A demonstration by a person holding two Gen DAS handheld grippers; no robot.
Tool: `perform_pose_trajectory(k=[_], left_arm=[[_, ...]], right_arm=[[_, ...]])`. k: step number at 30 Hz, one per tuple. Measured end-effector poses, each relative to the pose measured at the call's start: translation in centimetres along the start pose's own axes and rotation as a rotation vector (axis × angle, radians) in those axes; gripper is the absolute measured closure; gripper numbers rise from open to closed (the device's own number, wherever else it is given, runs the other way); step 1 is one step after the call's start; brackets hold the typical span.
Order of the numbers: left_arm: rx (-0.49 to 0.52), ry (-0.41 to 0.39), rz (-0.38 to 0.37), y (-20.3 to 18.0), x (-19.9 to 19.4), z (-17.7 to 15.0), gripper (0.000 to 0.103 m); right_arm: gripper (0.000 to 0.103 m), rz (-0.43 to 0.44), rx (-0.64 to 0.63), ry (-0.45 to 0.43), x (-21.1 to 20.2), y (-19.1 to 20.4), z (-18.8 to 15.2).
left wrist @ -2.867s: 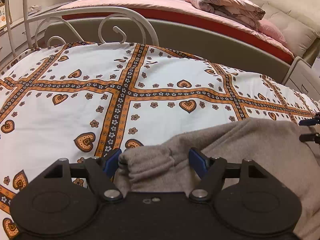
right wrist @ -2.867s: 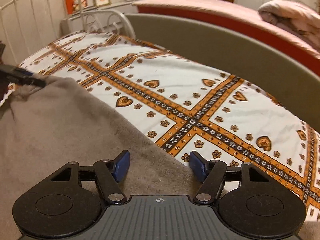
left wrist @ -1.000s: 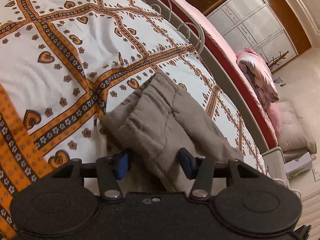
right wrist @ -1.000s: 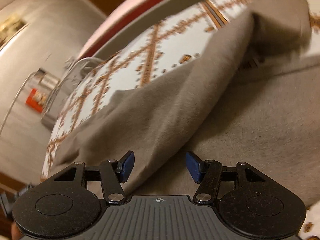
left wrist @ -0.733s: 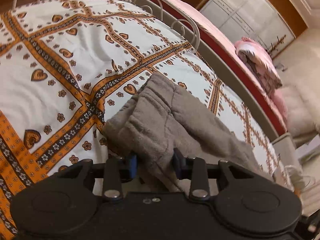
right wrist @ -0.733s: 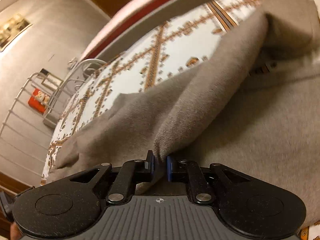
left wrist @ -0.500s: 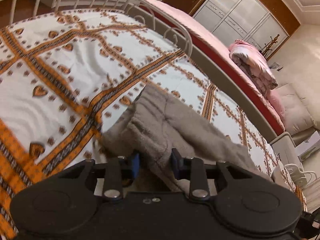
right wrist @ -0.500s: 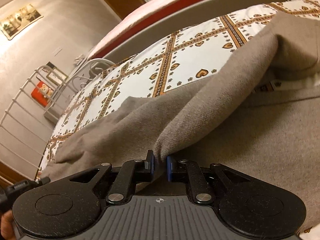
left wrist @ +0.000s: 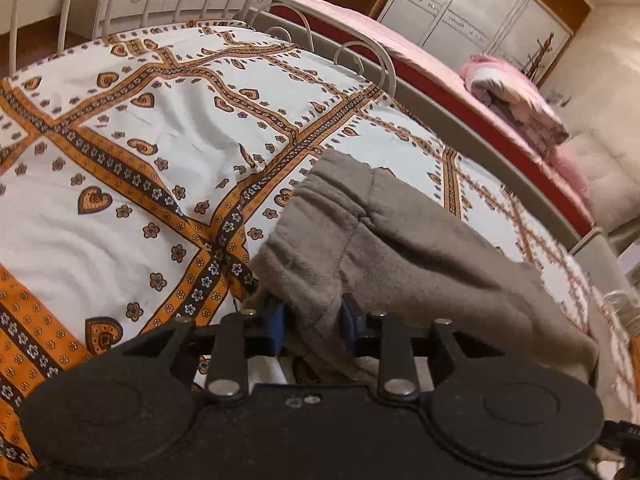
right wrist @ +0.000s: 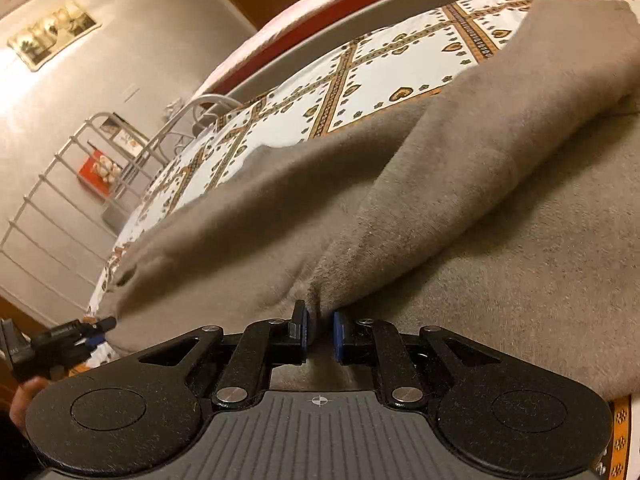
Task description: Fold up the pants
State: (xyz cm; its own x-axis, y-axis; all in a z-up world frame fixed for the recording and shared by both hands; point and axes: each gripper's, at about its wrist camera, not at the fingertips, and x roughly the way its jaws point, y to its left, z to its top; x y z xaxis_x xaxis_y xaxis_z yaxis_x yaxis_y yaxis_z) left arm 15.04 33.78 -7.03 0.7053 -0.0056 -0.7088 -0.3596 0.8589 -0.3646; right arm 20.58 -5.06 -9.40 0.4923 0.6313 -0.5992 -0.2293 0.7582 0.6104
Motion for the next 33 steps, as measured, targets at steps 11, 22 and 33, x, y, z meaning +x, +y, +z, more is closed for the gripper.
perform_pose_trajectory(k=[11,22,33], left_arm=[[0.035,-0.029,0.032,-0.3,-0.4,-0.1,0.081],[0.066,-0.105,0.049,-5.0,-5.1,0.6,0.078],[0.175,0.000,0.133,-7.3,1.5,-1.3,0.078]], right_arm=[[0.090,-0.009,-0.042,0.028,-0.3,0.4,-0.7],[0.074,-0.051,-0.032,-0.090,-6.5,-0.1,2.7],[0.048,-0.337,0.031,0.026,-1.2,-1.2,10.5]])
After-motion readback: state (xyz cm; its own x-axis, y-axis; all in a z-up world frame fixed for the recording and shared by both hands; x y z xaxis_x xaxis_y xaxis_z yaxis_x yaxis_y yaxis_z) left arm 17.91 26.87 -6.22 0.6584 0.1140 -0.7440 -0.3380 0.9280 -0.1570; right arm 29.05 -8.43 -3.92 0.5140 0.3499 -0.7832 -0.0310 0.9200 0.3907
